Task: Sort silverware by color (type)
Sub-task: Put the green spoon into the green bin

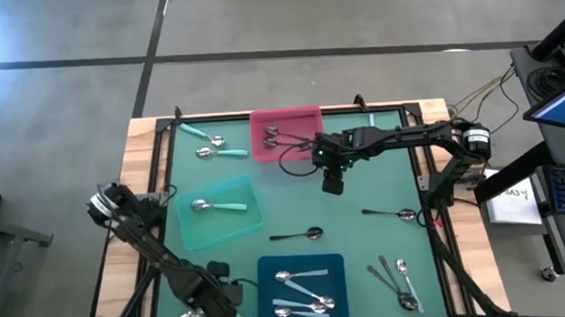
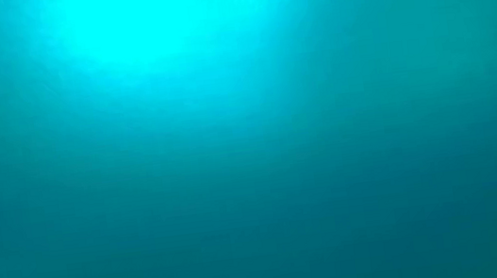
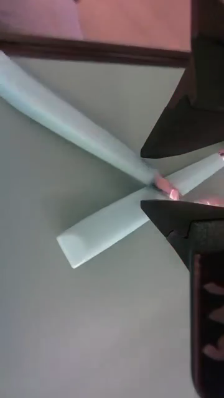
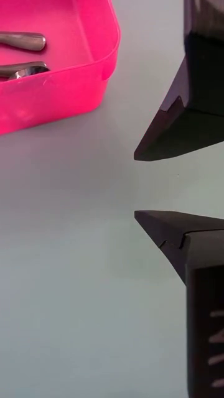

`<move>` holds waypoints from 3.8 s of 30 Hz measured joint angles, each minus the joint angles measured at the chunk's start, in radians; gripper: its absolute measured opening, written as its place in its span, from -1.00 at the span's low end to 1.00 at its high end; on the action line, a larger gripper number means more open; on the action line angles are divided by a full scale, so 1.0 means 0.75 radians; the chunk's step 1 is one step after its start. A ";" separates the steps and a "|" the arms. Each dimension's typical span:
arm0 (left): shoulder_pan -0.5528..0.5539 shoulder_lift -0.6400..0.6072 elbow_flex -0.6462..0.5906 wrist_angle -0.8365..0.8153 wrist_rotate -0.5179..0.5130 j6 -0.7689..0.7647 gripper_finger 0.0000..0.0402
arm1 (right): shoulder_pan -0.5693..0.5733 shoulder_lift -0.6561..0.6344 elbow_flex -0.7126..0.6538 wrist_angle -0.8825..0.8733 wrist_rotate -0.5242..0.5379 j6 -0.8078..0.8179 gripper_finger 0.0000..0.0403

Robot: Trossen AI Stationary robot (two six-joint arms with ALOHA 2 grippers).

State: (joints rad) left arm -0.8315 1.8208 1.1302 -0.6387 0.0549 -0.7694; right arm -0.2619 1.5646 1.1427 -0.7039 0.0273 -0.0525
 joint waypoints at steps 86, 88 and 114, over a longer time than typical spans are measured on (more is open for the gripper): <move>-0.004 0.052 0.176 -0.002 -0.058 0.123 -0.21 | 0.000 0.000 0.000 0.079 0.000 -0.011 -0.34; -0.004 0.052 0.148 0.000 -0.060 0.190 -0.18 | 0.000 0.000 0.000 0.079 0.000 -0.011 -0.34; 0.026 0.054 0.091 0.052 -0.167 0.511 -0.17 | 0.000 0.000 0.000 0.089 0.000 -0.011 -0.34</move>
State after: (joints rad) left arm -0.8121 1.8614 1.1981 -0.5994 -0.0705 -0.3862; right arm -0.2619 1.5646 1.1427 -0.6369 0.0276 -0.0605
